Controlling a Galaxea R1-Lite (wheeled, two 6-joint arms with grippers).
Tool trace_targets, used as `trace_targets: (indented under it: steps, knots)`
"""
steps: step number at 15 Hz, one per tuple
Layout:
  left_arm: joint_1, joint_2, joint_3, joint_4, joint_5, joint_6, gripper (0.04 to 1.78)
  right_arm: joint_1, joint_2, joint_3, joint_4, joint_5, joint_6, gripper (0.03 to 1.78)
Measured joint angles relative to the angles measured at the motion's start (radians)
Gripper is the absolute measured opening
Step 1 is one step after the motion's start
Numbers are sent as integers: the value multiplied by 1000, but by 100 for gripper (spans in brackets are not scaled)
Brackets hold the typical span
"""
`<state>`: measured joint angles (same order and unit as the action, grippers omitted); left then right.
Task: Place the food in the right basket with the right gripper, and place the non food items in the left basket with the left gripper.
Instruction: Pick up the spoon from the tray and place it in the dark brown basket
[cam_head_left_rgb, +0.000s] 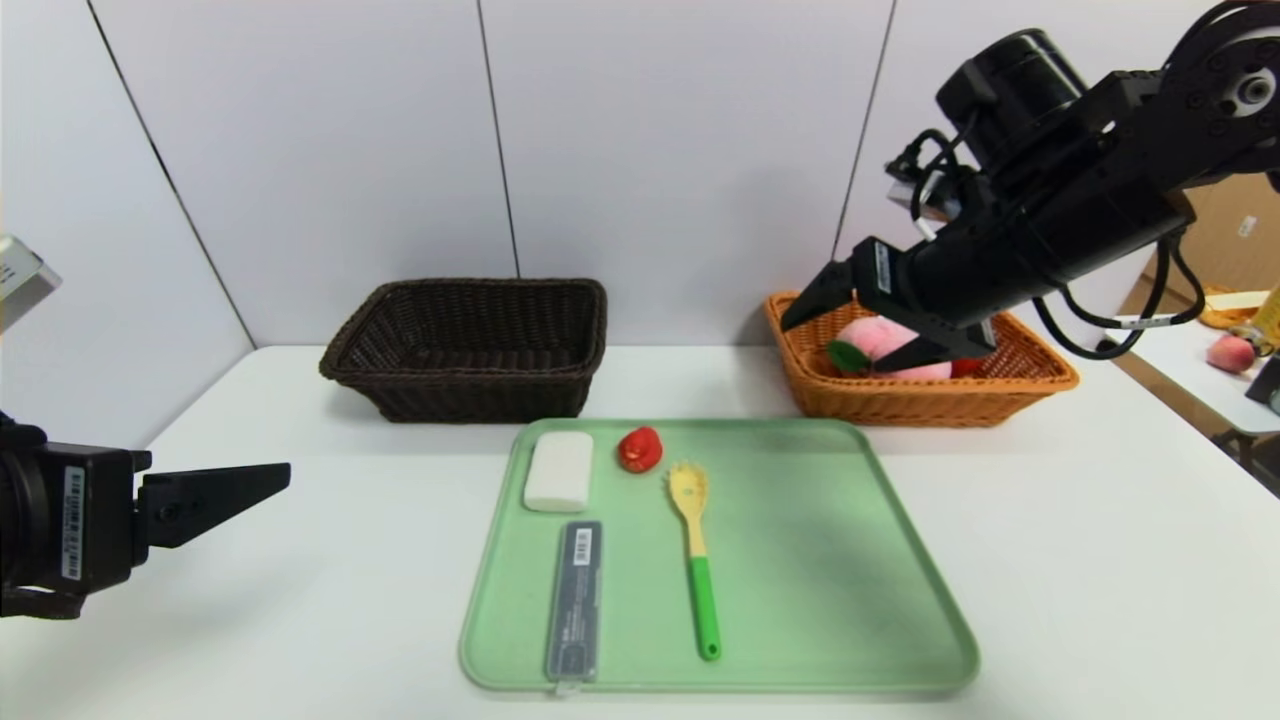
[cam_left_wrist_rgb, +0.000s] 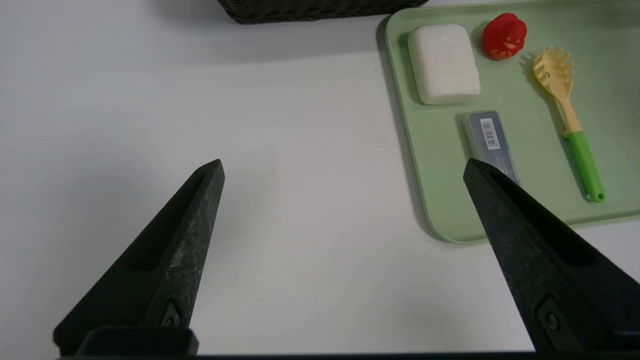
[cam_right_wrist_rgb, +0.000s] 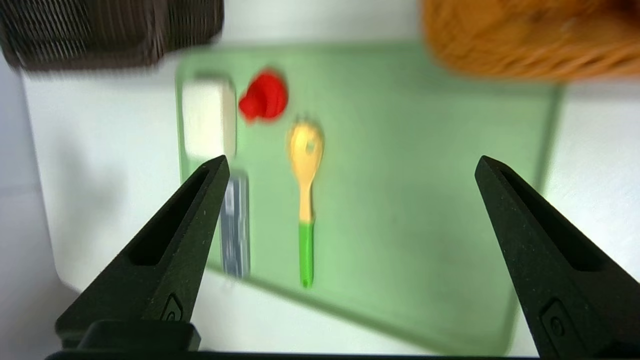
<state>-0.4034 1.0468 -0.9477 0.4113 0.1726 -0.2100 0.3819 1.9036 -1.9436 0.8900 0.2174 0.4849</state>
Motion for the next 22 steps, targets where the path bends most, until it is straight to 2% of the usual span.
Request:
trace_targets:
  steps: [2,4,6,10,13,17,20,22]
  knots:
    - [-26,32,-57,68,-1,-18,169,88,11,0,77,-16,-3,169]
    - [-40,53,-69,73,-1,-20,169,184,37,0,124,-68,-4,169]
    - [-43,59,-69,74,0,-25,169,264,76,0,130,-133,-3,169]
    - [-44,39,-36,73,1,-33,169,380,159,-1,132,-222,7,169]
    - [-44,-6,16,73,1,-34,169,421,217,-3,131,-291,9,169]
    - [-44,-65,79,73,0,-33,169,430,269,-4,130,-301,19,169]
    - [-44,-93,102,72,0,-32,169,433,300,-6,127,-323,81,169]
    - [-44,-104,109,73,-1,-32,169,435,314,-7,128,-329,86,169]
